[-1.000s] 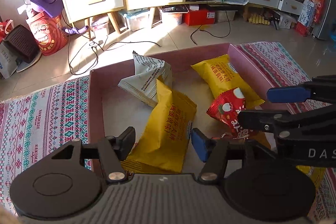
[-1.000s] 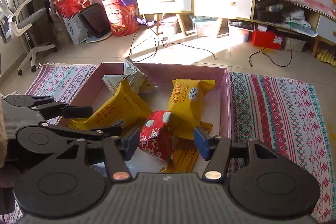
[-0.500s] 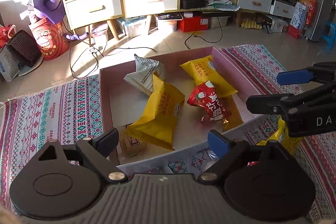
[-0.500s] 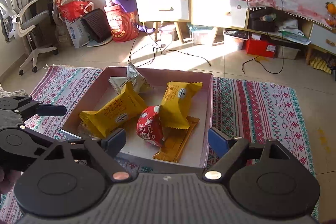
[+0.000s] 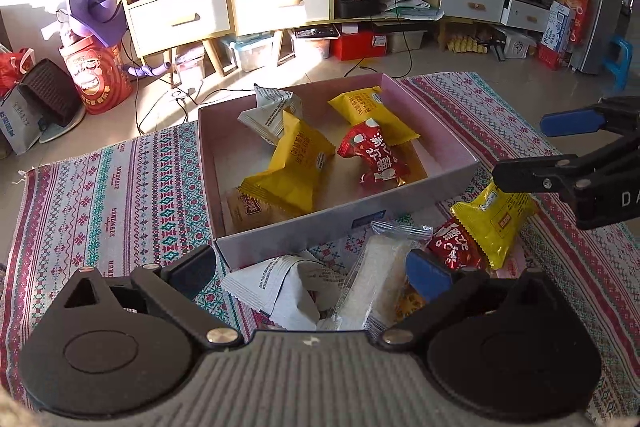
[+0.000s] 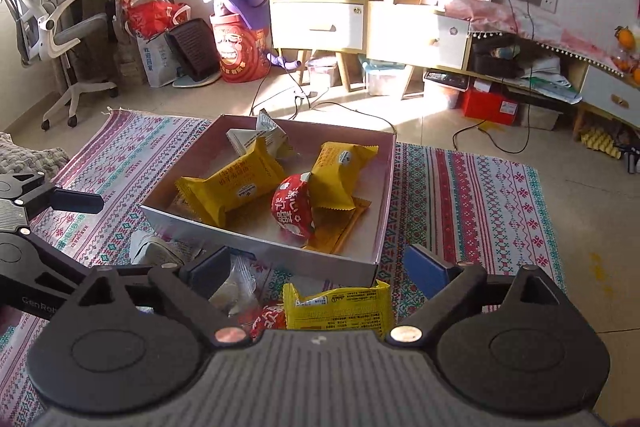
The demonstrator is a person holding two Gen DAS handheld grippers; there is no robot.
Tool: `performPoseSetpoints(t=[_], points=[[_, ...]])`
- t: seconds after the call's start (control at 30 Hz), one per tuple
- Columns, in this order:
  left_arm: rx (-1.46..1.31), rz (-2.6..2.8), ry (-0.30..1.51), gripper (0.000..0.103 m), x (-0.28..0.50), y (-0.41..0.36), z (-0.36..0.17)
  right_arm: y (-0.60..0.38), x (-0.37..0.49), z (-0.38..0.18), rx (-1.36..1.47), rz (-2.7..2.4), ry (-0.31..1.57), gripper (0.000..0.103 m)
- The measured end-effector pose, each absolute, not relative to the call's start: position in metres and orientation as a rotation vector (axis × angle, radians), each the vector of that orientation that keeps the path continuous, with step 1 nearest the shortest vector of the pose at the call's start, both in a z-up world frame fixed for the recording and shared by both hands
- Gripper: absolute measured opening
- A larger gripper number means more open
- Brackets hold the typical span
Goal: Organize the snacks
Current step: 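Move the left gripper to the clear bread packet while the right gripper reaches a yellow packet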
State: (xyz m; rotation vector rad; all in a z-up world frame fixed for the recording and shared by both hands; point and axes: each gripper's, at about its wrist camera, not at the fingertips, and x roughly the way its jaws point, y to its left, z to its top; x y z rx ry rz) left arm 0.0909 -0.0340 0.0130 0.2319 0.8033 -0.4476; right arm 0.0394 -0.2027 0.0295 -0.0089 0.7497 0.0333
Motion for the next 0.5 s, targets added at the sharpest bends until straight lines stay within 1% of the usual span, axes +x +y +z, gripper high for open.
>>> performPoseSetpoints(t=[0.27, 0.5], points=[[0.228, -0.45, 0.821, 0.103, 0.074, -0.019, 0.002, -0.192, 0.021, 0.019, -0.074, 0.065, 0.762, 0.094], [0.211, -0.463, 0.826, 0.103, 0.054, -0.009, -0.007, -0.193, 0.003, 0.008, -0.061, 0.072, 0.765, 0.094]])
